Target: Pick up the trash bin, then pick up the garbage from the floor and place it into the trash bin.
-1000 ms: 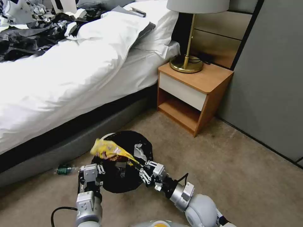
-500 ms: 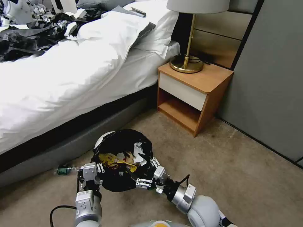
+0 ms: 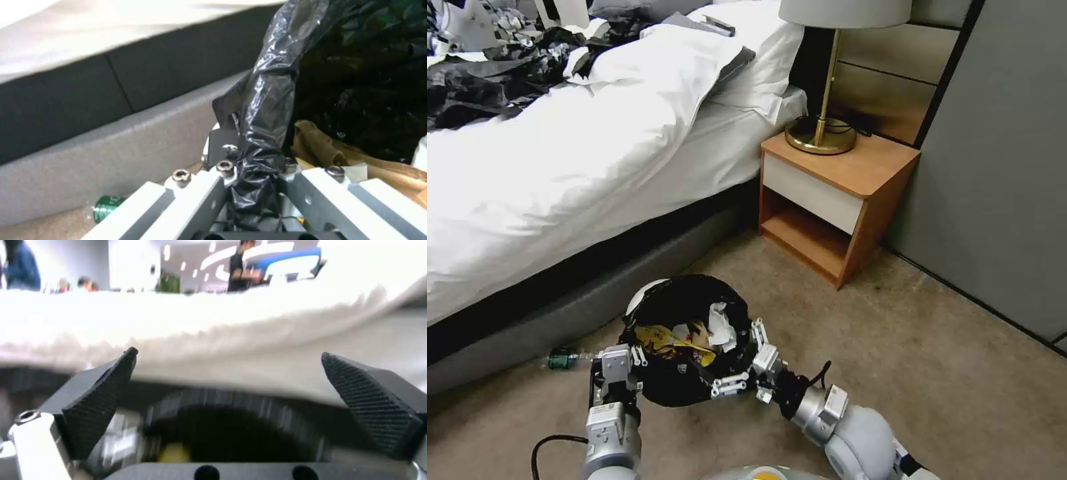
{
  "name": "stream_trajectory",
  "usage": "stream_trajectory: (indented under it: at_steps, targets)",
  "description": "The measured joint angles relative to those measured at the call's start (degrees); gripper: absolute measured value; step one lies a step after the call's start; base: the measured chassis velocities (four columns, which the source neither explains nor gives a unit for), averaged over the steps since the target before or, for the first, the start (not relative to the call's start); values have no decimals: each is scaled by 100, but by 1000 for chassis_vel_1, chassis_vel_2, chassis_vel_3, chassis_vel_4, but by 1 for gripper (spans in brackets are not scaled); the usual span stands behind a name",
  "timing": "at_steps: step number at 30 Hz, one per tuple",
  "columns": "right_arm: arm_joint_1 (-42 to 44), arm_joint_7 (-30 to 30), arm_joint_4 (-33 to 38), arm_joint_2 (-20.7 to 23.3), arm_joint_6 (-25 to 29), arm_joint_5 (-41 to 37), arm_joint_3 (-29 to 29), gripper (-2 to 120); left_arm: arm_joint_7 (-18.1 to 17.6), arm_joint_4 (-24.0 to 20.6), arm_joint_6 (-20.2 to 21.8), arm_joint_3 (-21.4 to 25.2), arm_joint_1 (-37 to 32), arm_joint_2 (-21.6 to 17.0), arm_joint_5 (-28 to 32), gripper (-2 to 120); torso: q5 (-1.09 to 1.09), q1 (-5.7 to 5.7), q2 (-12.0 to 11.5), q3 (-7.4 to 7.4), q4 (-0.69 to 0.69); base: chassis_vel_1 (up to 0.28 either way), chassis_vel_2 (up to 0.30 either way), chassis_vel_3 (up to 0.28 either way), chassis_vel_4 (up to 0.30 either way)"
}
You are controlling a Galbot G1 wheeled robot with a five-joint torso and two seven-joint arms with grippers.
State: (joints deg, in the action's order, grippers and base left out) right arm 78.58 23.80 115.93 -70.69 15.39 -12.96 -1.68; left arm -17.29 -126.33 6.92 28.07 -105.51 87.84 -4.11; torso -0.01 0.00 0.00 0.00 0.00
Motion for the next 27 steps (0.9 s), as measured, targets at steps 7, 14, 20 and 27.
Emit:
stream_trajectory:
  at_steps: [7,14,20,27]
  targets:
    - [56,-903,763,-272,-75,467,-294,100,-5,117,-65,51,-34,12,-2,0,0,0,0,0,-1,0,0,0,0]
    - [631,-1549,894,-596,35,984,-790,100,-52,136,-130,118,-89,0,102,0,0,0,0,0,-2,0,0,0,0]
    - [1084,-1597,774,-795,338,1038,-1002,100,-68,124,-153,163,-115,-24,179,0,0,0,0,0,0,0,0,0,0]
    - [1239,-1687,641,-846,462,1054,-1167,100,-82,32,-191,232,-155,-53,312,0,0,0,0,0,0,0,0,0,0]
